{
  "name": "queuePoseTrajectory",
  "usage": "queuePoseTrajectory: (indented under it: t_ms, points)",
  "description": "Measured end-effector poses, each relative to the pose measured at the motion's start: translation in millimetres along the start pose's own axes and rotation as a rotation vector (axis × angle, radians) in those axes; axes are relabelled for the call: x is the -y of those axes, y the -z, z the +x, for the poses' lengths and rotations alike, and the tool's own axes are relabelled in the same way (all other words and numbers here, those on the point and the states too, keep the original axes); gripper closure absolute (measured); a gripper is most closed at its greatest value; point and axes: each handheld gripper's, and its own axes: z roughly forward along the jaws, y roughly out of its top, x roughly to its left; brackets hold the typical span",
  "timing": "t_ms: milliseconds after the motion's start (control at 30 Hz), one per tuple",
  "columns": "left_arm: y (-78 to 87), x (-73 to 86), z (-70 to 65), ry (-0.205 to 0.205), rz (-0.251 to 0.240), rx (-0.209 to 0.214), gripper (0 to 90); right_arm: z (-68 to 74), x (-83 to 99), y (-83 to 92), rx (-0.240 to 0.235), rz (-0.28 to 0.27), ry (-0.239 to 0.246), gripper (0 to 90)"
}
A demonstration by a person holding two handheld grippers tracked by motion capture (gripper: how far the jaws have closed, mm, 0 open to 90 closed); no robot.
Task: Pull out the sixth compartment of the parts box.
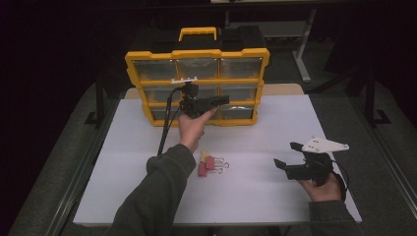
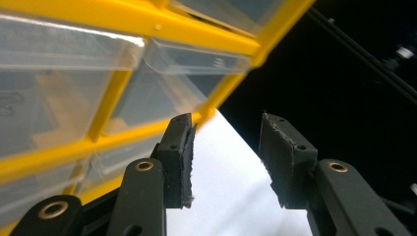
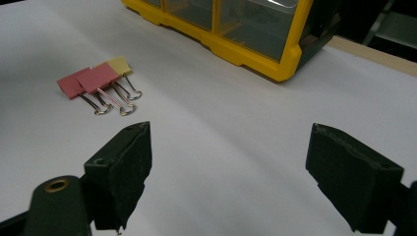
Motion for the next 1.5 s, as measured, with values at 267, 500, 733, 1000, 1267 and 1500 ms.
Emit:
queuePoseTrajectory:
  t_ms: [267,500,733,1000,1267,1500]
  points:
    - [-29.6,-3.4,1.2,0.058,-0.058,-0.047,57.3,-1.2,0.9,0.3,-0.004,-0.007,0.008,17.0]
    - [-44.7,-1.5,0.1,0.112,-0.094,-0.033,61.8,-2.7,1.8,4.1,-0.003,-0.023,-0.005,17.2]
    - [-48.3,-0.2,-3.0,0.147,-0.136,-0.031,69.4,-3.3,1.5,7.6,-0.002,-0.042,-0.004,17.8]
    - [-49.1,1.9,-2.9,0.181,-0.158,-0.040,73.9,-2.0,0.6,8.1,-0.005,-0.051,0.002,18.3]
    - [-46.1,6.4,-1.5,0.228,-0.188,-0.001,75.1,-3.1,2.0,7.1,-0.011,-0.055,-0.005,18.5]
    - [-42.9,8.2,-2.8,0.250,-0.182,0.013,76.1,-4.1,4.5,6.6,-0.010,-0.060,-0.019,17.9]
